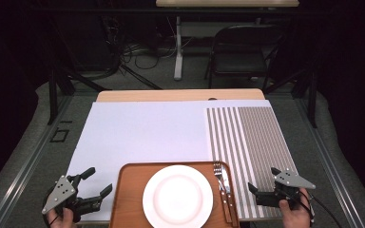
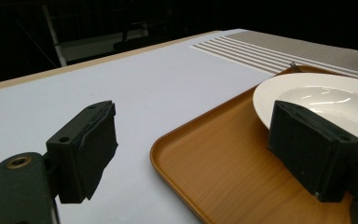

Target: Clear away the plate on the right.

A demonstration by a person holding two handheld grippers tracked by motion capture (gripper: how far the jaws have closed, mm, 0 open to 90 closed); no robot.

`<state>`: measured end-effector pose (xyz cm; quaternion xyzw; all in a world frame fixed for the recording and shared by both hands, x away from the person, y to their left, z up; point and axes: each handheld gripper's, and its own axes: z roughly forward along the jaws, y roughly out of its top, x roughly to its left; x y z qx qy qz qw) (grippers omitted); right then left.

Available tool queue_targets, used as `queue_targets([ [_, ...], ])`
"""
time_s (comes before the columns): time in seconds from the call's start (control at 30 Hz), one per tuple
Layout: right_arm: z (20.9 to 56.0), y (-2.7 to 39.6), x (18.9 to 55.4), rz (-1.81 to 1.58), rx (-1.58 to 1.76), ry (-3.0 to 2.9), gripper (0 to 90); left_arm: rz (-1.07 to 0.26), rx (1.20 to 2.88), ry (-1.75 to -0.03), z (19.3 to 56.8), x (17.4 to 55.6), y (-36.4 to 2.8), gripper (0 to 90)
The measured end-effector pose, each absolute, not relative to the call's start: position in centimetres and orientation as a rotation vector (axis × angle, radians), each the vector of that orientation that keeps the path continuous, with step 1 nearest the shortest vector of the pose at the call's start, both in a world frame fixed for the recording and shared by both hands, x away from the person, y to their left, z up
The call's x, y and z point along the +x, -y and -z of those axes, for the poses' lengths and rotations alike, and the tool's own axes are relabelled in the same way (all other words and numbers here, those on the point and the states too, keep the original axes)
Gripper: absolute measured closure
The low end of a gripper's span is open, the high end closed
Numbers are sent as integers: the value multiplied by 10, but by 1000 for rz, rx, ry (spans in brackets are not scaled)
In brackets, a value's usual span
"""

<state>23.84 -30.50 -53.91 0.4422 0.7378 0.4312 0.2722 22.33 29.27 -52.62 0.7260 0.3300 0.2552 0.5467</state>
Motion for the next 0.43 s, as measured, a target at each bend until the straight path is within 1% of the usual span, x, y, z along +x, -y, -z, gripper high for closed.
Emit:
queue_targets([
  [0.43, 540, 305, 239, -1165, 1199, -1995, 0, -610, 1711, -810, 527, 225, -296, 152],
])
